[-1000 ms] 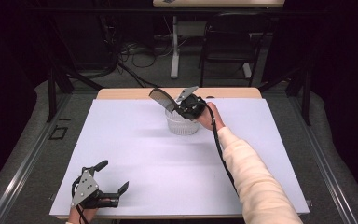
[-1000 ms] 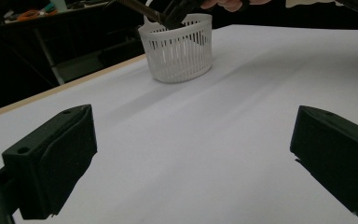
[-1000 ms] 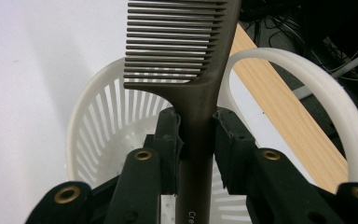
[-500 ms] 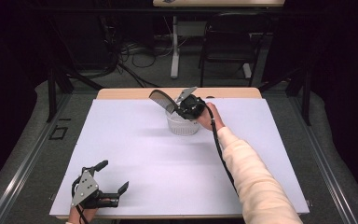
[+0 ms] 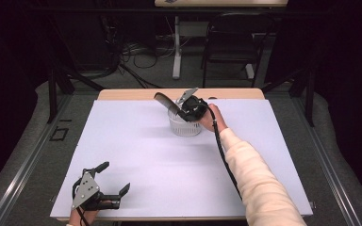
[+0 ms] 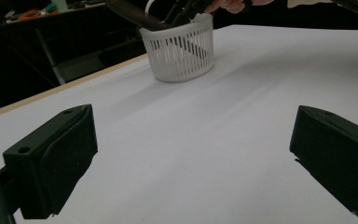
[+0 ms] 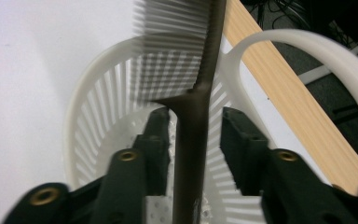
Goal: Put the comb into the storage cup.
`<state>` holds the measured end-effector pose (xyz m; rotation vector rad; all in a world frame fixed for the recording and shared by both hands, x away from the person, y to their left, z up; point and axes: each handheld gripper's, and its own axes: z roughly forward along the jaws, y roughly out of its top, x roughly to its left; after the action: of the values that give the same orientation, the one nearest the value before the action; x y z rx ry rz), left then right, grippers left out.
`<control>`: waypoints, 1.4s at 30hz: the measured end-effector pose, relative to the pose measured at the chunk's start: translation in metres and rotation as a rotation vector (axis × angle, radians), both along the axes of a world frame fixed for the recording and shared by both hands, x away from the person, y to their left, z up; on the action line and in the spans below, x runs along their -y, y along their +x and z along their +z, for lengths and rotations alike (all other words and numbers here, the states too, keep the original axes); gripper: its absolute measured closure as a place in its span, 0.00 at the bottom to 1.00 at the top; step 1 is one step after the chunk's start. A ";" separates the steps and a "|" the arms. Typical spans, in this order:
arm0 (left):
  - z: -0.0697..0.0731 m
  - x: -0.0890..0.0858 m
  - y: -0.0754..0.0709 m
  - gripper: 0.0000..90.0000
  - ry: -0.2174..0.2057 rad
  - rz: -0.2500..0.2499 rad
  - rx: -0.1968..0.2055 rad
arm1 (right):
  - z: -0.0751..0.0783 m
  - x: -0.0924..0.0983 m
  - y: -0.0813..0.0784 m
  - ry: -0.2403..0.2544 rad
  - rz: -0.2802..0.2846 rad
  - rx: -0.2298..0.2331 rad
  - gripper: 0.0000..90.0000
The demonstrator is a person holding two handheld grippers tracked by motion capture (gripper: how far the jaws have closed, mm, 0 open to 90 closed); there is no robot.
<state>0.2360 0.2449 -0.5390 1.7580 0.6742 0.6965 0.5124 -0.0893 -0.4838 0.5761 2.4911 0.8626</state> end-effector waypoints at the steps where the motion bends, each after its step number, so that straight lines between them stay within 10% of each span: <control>1: 0.000 0.000 0.000 0.01 0.000 0.001 0.000 | 0.001 0.001 -0.001 0.011 -0.014 -0.004 0.60; 18: 0.000 0.001 0.000 0.01 0.004 0.000 -0.001 | 0.027 0.021 -0.020 0.117 -0.019 -0.063 0.17; 42: 0.000 0.000 -0.001 0.01 0.003 0.005 -0.005 | 0.040 0.036 -0.056 0.152 0.021 -0.126 0.00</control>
<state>0.2347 0.2448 -0.5392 1.7616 0.6818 0.6974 0.4567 -0.1255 -0.4442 0.6756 2.5626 1.0613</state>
